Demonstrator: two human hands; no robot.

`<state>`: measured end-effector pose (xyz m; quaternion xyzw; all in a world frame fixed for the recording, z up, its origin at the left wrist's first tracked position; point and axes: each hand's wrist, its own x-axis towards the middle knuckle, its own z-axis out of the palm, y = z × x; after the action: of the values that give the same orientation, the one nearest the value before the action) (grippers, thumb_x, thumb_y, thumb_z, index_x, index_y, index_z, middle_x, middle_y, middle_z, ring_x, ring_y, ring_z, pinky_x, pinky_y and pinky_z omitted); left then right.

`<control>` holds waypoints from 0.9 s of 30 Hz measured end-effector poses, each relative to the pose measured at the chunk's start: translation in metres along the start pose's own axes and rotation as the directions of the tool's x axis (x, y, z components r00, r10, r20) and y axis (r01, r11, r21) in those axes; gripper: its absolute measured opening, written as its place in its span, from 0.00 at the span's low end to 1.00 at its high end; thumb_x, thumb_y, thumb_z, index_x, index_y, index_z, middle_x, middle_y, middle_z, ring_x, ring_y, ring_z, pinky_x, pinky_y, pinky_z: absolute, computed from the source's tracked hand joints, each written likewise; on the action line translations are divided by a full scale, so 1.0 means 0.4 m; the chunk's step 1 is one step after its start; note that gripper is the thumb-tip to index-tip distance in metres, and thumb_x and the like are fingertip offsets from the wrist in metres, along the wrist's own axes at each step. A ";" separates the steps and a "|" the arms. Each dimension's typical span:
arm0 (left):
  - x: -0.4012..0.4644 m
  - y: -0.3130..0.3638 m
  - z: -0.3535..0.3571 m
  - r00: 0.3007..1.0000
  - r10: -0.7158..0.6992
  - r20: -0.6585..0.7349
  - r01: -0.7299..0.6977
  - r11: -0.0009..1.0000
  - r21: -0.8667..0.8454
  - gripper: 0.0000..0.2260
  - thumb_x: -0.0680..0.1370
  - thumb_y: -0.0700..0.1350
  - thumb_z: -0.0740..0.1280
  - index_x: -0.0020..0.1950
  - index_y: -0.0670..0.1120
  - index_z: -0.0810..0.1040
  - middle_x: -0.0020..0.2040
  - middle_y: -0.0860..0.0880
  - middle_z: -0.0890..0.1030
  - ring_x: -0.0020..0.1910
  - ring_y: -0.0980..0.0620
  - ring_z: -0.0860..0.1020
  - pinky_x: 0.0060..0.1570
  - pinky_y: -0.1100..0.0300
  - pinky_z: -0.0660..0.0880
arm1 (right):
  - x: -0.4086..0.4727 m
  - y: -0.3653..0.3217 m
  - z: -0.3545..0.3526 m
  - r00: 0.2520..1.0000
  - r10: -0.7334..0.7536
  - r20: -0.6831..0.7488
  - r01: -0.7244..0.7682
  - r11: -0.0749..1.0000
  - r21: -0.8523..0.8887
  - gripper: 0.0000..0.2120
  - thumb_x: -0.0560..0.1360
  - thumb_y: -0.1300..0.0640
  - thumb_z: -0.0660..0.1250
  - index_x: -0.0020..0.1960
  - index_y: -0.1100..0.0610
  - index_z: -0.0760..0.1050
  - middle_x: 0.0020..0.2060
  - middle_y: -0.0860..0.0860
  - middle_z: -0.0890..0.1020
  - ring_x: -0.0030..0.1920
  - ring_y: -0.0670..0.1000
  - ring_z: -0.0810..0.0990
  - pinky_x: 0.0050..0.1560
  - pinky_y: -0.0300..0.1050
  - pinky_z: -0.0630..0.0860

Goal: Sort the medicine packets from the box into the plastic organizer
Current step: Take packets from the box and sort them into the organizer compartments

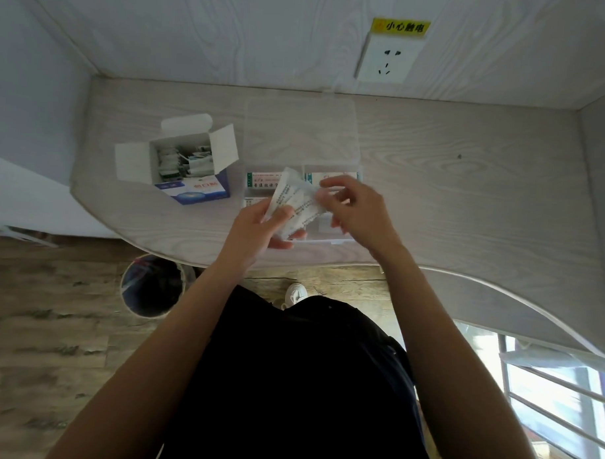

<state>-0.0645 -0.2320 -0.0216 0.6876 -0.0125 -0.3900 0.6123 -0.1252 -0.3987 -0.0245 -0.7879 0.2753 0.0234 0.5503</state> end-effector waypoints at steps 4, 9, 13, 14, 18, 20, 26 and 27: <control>-0.006 0.012 0.020 0.998 -0.022 0.058 0.023 1.000 -0.011 0.10 0.80 0.48 0.59 0.57 0.46 0.76 0.46 0.48 0.83 0.39 0.48 0.84 0.31 0.61 0.80 | -0.013 -0.001 0.019 0.996 0.047 0.073 -0.063 0.968 0.243 0.05 0.72 0.59 0.71 0.47 0.58 0.79 0.38 0.50 0.79 0.27 0.44 0.74 0.26 0.36 0.70; -0.006 0.018 0.024 0.998 -0.020 0.062 0.018 0.999 0.029 0.09 0.81 0.48 0.57 0.54 0.48 0.76 0.45 0.46 0.83 0.37 0.50 0.84 0.29 0.62 0.79 | -0.020 -0.002 0.013 0.996 0.028 0.088 -0.057 0.936 0.346 0.06 0.72 0.62 0.71 0.49 0.61 0.78 0.38 0.51 0.79 0.26 0.44 0.73 0.26 0.36 0.71; -0.001 0.016 0.021 1.000 0.019 0.017 -0.021 0.998 0.067 0.11 0.80 0.49 0.60 0.55 0.46 0.78 0.43 0.47 0.84 0.37 0.50 0.83 0.29 0.61 0.79 | -0.023 -0.001 0.004 0.995 0.015 0.095 -0.050 0.926 0.375 0.04 0.73 0.63 0.70 0.46 0.62 0.77 0.37 0.51 0.79 0.26 0.45 0.74 0.27 0.36 0.73; 0.000 0.016 0.020 1.000 0.026 -0.005 -0.025 0.999 0.048 0.10 0.80 0.49 0.60 0.52 0.48 0.78 0.42 0.49 0.84 0.36 0.51 0.83 0.30 0.61 0.79 | -0.023 0.000 -0.004 0.997 0.022 0.077 -0.051 0.915 0.399 0.04 0.73 0.63 0.69 0.47 0.62 0.77 0.38 0.52 0.79 0.26 0.45 0.75 0.28 0.36 0.74; 0.005 0.012 -0.002 0.997 0.050 -0.067 -0.051 0.999 -0.004 0.10 0.81 0.48 0.58 0.50 0.49 0.78 0.47 0.50 0.83 0.38 0.52 0.83 0.36 0.59 0.80 | -0.013 0.008 -0.071 0.999 0.036 -0.003 -0.028 0.835 0.549 0.01 0.75 0.63 0.66 0.47 0.60 0.75 0.43 0.55 0.82 0.35 0.52 0.83 0.38 0.43 0.81; 0.008 0.002 -0.020 0.995 0.048 -0.088 -0.047 0.999 0.020 0.11 0.81 0.48 0.57 0.51 0.46 0.78 0.47 0.49 0.83 0.38 0.53 0.83 0.37 0.60 0.80 | -0.003 0.016 -0.102 0.999 0.006 -0.038 0.015 0.844 0.536 0.02 0.75 0.64 0.66 0.47 0.59 0.74 0.44 0.55 0.82 0.41 0.54 0.83 0.45 0.47 0.81; 0.016 -0.032 -0.042 0.986 0.032 -0.163 -0.018 0.996 0.085 0.13 0.82 0.46 0.56 0.52 0.43 0.78 0.35 0.51 0.77 0.25 0.59 0.71 0.27 0.67 0.71 | 0.021 0.034 -0.104 1.000 0.021 -0.001 -0.020 0.951 0.308 0.07 0.69 0.67 0.71 0.45 0.59 0.78 0.43 0.50 0.81 0.42 0.42 0.82 0.45 0.32 0.75; 0.014 -0.037 -0.044 0.988 0.034 -0.153 -0.019 0.995 0.095 0.13 0.82 0.47 0.56 0.51 0.45 0.79 0.33 0.51 0.76 0.25 0.59 0.70 0.26 0.67 0.69 | 0.023 0.039 -0.102 0.999 0.026 0.018 -0.030 0.957 0.289 0.07 0.69 0.66 0.72 0.45 0.59 0.79 0.43 0.49 0.82 0.42 0.41 0.82 0.45 0.32 0.76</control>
<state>-0.0578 -0.2165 -0.0380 0.7434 0.0077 -0.3263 0.5838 -0.1355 -0.4419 -0.0248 -0.6947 0.2831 -0.0038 0.6612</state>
